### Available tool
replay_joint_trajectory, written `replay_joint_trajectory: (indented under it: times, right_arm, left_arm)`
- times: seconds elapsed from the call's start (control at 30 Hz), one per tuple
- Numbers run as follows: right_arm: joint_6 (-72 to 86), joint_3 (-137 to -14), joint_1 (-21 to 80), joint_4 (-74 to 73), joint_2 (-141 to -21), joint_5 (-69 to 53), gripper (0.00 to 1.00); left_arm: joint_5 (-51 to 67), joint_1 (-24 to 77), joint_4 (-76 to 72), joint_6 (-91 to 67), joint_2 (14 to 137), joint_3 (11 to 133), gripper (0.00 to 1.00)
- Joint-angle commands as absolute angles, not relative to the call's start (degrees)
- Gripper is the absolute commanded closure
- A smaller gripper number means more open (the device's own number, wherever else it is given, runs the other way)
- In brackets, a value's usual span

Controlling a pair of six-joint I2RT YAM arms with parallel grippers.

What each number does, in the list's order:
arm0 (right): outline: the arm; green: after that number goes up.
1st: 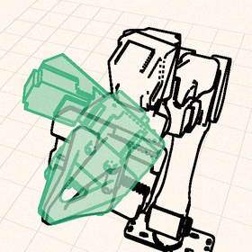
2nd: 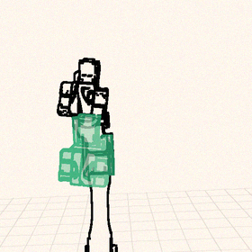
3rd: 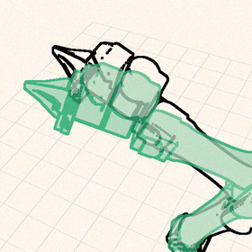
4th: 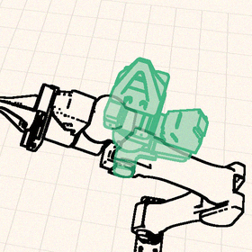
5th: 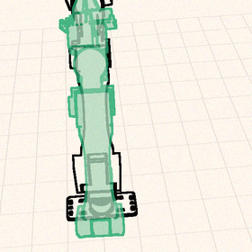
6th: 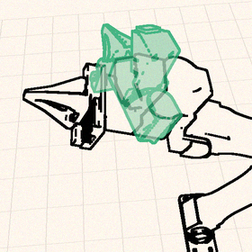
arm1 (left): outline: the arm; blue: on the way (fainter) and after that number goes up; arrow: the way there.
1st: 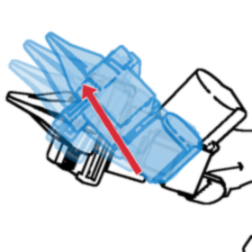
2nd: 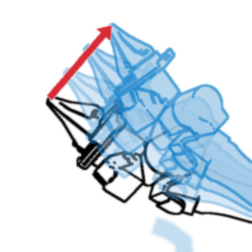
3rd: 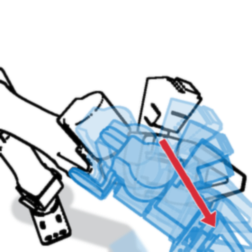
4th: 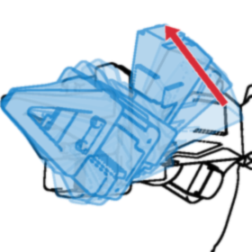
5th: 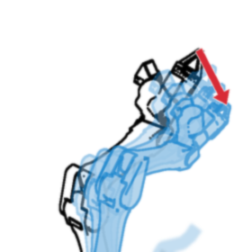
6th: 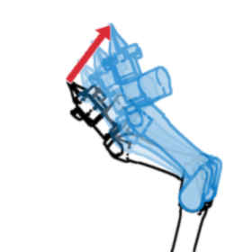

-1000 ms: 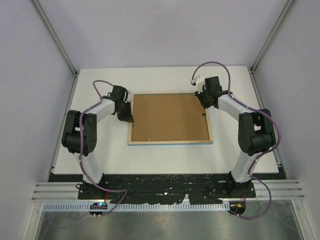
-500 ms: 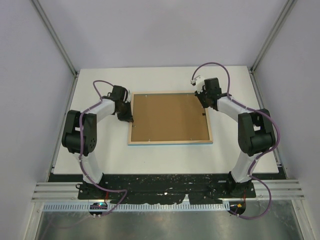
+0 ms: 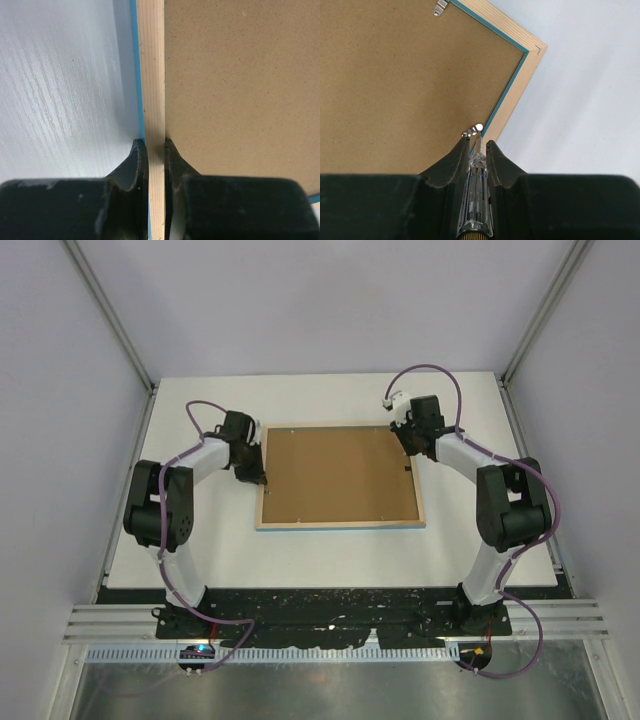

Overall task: Take the photo out of the frame
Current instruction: Release the photo frame item from the photo frame.

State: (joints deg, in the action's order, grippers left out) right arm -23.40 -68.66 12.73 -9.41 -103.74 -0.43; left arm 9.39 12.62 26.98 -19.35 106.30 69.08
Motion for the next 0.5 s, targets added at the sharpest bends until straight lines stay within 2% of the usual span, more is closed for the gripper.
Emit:
replay_joint_trajectory:
  times: [0.0, 0.47]
  right_arm:
    - [-21.8, -68.2, 12.7, -9.1, -104.5, -2.7, 0.92]
    - [-20.6, -67.3, 12.7, -7.7, -104.7, -5.5, 0.92]
  left_arm:
    - [11.5, 12.4, 26.0, -18.3, 106.4, 70.1, 1.0]
    - [12.2, 12.4, 26.2, -18.0, 106.6, 70.4, 1.0]
